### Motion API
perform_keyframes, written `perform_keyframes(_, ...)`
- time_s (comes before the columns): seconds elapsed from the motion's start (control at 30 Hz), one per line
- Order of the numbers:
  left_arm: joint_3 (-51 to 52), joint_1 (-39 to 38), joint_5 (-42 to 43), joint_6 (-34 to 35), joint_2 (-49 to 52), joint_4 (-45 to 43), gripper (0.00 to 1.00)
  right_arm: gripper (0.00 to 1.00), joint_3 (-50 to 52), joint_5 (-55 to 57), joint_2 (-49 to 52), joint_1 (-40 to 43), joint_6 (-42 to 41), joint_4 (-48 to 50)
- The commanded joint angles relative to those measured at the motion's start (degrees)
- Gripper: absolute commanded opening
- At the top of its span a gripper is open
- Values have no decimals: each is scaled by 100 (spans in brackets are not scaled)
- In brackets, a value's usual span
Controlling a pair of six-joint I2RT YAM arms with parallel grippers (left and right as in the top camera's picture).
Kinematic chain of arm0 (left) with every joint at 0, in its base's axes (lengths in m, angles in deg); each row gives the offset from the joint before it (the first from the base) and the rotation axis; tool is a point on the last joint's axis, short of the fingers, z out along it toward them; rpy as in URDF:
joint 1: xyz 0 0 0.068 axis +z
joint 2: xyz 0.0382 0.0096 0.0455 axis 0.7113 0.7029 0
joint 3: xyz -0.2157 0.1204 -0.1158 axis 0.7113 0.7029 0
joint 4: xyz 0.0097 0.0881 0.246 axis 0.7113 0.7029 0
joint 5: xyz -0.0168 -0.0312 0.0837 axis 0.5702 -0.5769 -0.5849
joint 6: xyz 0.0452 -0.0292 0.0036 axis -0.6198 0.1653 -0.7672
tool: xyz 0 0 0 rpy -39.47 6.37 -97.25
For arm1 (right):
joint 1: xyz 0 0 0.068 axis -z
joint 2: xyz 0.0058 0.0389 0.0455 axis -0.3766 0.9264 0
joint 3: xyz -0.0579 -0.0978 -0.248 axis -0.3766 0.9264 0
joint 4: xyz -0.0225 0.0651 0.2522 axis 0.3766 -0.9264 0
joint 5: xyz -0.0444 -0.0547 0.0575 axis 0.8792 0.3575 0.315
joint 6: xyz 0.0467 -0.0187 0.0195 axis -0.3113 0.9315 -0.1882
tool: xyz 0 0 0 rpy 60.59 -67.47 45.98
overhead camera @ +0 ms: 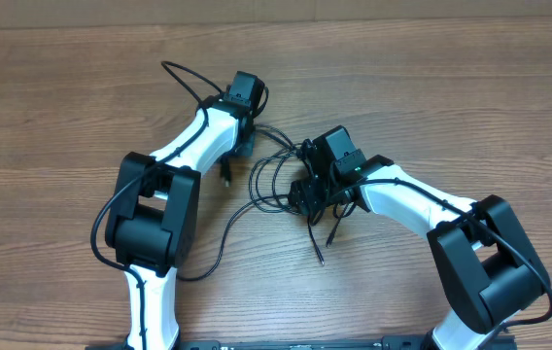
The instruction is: Untangle cables
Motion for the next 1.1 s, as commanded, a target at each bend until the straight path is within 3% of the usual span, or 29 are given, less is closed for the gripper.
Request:
perform_keyframes(0.0,216,42,-304,-26,280,-446,18,66,186,66,190,-22,-39,-98)
perform_keyframes(0.33,501,44,-50,-293,280,-2070,21,62,186,66,190,-22,-42,-96)
perform_keyframes(0.53,407,50,-79,-590,254,-2660,30,62,186,72,190,-22,-39,-114)
perform_keyframes(0.6,136,66,-57,-584,177,-2437,45,62,186,107,190,-22,-42,-127)
perform_keyframes(0.77,-669,70,415,-586,-26,-1403,59,63,186,105,190,-22,-42,-122)
perform_keyframes(1.07,-2022,83,2026,-249,-98,1585,80,59,-205,-232,103,11,-63,-560)
